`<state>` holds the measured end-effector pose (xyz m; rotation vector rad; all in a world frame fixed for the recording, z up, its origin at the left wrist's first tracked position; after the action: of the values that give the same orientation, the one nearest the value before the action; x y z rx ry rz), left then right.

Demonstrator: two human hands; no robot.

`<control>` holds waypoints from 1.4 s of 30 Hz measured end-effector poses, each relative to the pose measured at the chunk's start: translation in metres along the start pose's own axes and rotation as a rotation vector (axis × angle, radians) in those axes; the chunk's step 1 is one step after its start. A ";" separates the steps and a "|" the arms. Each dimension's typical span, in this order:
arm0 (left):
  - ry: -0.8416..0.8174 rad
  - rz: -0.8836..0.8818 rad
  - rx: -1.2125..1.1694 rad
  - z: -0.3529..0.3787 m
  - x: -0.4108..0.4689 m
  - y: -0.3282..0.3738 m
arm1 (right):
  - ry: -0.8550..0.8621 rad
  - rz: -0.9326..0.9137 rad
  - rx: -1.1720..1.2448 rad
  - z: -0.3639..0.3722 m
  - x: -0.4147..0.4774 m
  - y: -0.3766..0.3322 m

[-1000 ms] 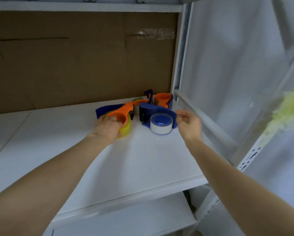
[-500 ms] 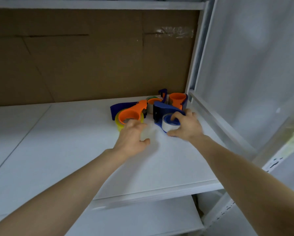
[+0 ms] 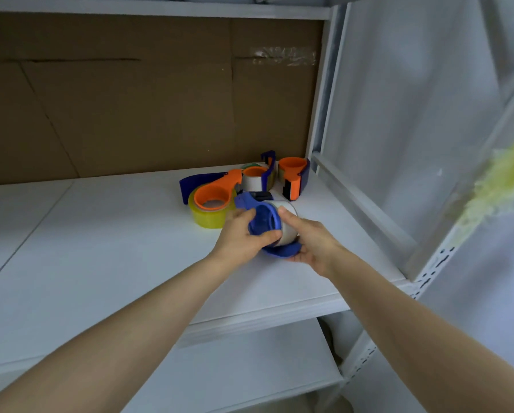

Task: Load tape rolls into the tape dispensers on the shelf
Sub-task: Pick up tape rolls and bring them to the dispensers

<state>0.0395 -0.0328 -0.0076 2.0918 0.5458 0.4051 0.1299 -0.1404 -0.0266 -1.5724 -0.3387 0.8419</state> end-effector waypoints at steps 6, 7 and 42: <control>-0.007 -0.076 -0.281 0.005 -0.018 -0.008 | 0.057 -0.068 -0.405 0.007 -0.011 -0.002; -0.036 -0.078 -0.334 0.006 -0.021 -0.007 | 0.076 -0.101 -0.510 0.007 -0.012 -0.003; -0.004 -0.117 -0.491 0.014 -0.013 0.010 | 0.480 -0.466 -0.356 -0.019 -0.039 -0.041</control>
<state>0.0380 -0.0541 -0.0081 1.5825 0.5043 0.4189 0.1255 -0.1714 0.0238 -1.8613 -0.4952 0.0334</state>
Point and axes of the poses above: each hand's wrist, its own x-axis towards the middle knuckle, its own z-axis out of the palm, y = z × x, the point moved 3 cm from there along x, towards the middle knuckle, and after that the axes turned 2 degrees about -y, right-handed, at the moved point
